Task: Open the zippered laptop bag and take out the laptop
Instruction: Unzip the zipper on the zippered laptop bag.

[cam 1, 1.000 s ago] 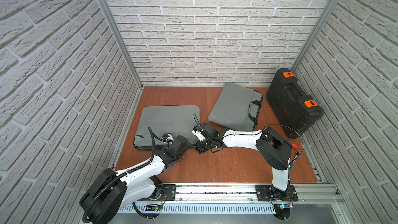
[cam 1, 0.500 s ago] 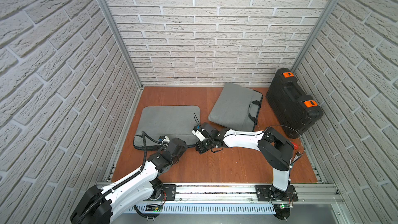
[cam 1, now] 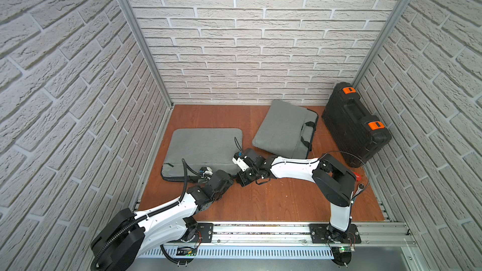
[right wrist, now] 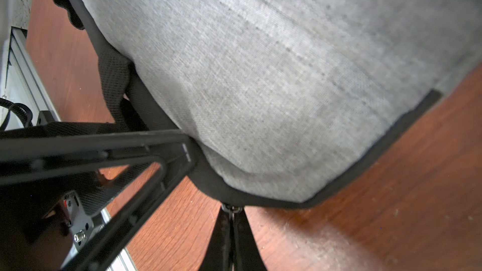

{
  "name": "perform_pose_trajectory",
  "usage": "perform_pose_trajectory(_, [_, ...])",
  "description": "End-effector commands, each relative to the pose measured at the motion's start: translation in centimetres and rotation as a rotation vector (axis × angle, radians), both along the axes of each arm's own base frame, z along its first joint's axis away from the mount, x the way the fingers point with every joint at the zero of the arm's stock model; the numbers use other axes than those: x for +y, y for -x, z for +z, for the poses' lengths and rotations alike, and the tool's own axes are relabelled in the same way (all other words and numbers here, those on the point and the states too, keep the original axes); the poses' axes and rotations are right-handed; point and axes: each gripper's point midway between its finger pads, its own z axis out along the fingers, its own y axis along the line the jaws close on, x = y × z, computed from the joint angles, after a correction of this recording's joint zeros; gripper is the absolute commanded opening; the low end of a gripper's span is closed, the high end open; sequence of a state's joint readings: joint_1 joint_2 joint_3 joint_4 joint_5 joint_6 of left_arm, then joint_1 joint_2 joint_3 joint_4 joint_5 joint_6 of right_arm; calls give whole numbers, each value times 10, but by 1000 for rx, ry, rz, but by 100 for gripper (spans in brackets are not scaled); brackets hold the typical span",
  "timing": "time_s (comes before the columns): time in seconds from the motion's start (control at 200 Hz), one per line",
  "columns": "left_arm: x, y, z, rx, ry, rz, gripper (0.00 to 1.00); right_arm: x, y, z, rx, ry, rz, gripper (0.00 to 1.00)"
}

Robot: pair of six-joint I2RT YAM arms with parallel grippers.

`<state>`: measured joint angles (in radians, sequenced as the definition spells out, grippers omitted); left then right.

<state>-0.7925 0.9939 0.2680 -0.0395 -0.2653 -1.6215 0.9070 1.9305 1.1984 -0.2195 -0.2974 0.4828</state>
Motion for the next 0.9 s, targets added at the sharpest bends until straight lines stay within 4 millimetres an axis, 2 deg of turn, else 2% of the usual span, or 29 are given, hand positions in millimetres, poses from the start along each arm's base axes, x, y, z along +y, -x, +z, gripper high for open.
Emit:
perform_pose_trajectory(0.0, [-3,-9,6,-61,33,25,66,10,1,25,-22,-72,22,6])
perform_pose_trajectory(0.07, [-1,-10,6,-69,27,32,60,10,2,26,-19,-71,24,6])
perform_pose_trajectory(0.22, [7,-9,4,-75,24,63,36,9,2,25,-20,-64,22,6])
perform_pose_trajectory(0.345, [13,-8,5,-91,27,85,23,6,1,24,-24,-51,21,6])
perform_pose_trajectory(0.66, [26,-5,9,-107,8,124,0,-6,-4,23,-45,-6,14,6])
perform_pose_trajectory(0.895, [36,0,9,-104,-8,147,0,-19,-10,23,-52,12,-9,6])
